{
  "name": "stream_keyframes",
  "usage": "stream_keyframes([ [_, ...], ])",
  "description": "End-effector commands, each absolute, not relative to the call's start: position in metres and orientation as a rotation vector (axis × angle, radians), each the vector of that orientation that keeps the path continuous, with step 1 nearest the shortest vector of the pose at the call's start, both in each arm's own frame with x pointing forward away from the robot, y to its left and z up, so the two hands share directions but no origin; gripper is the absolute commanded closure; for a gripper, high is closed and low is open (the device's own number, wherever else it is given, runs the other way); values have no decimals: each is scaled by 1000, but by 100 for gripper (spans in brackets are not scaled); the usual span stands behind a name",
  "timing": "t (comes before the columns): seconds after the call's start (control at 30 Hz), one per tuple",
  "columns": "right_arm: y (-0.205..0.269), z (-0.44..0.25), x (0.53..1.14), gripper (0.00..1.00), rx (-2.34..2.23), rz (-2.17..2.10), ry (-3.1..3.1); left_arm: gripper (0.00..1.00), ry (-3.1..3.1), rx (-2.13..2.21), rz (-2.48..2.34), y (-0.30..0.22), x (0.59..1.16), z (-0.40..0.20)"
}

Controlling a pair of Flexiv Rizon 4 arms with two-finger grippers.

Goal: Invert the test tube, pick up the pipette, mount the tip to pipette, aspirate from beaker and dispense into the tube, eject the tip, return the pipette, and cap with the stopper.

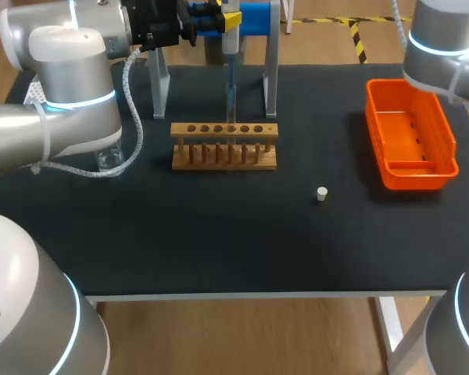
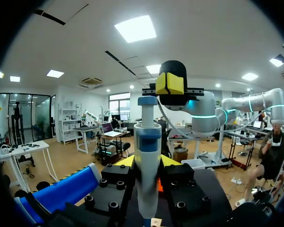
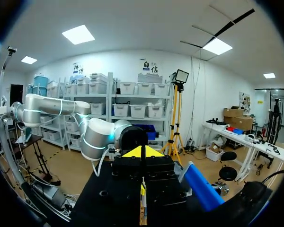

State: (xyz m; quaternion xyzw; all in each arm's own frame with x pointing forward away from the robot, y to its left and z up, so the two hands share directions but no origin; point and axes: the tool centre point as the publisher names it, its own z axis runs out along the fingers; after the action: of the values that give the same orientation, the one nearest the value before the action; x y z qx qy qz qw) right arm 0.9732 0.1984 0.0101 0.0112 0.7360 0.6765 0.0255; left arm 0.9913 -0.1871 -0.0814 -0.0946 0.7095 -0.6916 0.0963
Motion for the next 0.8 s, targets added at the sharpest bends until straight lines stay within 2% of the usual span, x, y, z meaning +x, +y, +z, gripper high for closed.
stream_keyframes([
  [0.03,206,12,979,100,35,2099,2297,100,2101,-282,-2049,-187,991,-81],
  [0.8,236,6,984,100,55,2101,2307,100,2101,-282,-2049,-187,991,-81],
])
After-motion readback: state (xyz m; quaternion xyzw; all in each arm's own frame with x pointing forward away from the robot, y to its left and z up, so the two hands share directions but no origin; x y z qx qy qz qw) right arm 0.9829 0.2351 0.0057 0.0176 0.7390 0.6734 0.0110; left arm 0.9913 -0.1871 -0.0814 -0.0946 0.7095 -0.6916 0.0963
